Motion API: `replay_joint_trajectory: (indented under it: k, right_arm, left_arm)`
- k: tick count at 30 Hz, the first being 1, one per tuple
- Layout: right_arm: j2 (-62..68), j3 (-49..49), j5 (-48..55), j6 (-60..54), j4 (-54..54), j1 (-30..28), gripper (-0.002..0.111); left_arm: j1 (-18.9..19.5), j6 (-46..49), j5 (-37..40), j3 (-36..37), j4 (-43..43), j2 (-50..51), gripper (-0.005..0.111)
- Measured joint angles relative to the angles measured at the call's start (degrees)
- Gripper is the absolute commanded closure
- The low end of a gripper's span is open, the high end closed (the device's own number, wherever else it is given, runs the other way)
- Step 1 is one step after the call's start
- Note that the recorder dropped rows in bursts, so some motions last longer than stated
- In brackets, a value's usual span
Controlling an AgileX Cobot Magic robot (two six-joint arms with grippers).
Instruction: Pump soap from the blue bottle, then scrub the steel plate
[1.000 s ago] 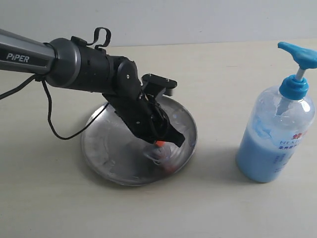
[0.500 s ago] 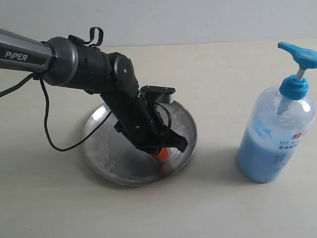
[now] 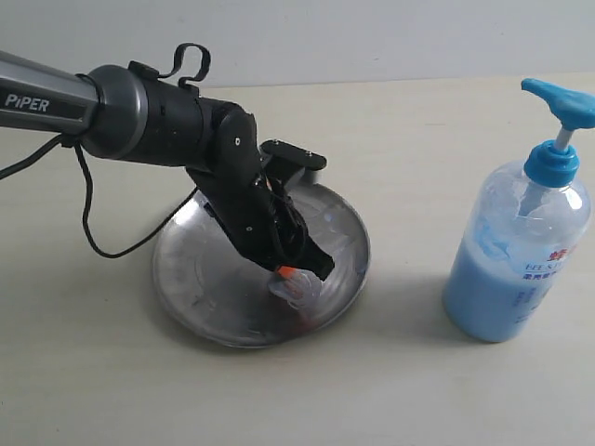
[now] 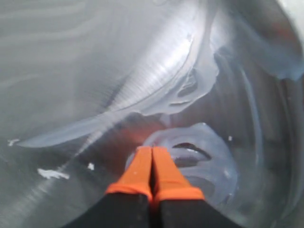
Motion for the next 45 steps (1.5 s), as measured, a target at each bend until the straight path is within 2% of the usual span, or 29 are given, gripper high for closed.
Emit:
replay_joint_trajectory:
  k: [4,9,18,21,26,36,45]
  right_arm:
    - [0.0,0.0,0.0,0.0,0.0,0.0,0.108]
    - [0.0,0.0,0.0,0.0,0.0,0.0,0.108]
    - [0.0,0.0,0.0,0.0,0.0,0.0,0.108]
    - [0.0,0.0,0.0,0.0,0.0,0.0,0.108]
    - [0.0,0.0,0.0,0.0,0.0,0.0,0.108]
    - [0.0,0.0,0.0,0.0,0.0,0.0,0.108]
    - [0.0,0.0,0.0,0.0,0.0,0.0,0.108]
  left_arm:
    - [0.0,-0.5,1.7,-0.1,2.0,-0.2,0.107]
    - [0.1,-0.5,4.5,-0.2,0.4,-0.2,0.107]
    - [0.4,7.8,7.6,-0.1,-14.1,0.0,0.107]
    - [0.4,10.0,6.6,0.2,-18.1,0.2,0.107]
    - [0.2,10.8,2.3,0.4,-20.2,0.4,0.107]
    - [0.1,10.5,-5.3,0.5,-18.1,0.7,0.107]
    - [0.1,-1.0,-6.0,0.9,-2.7,-4.7,0.107]
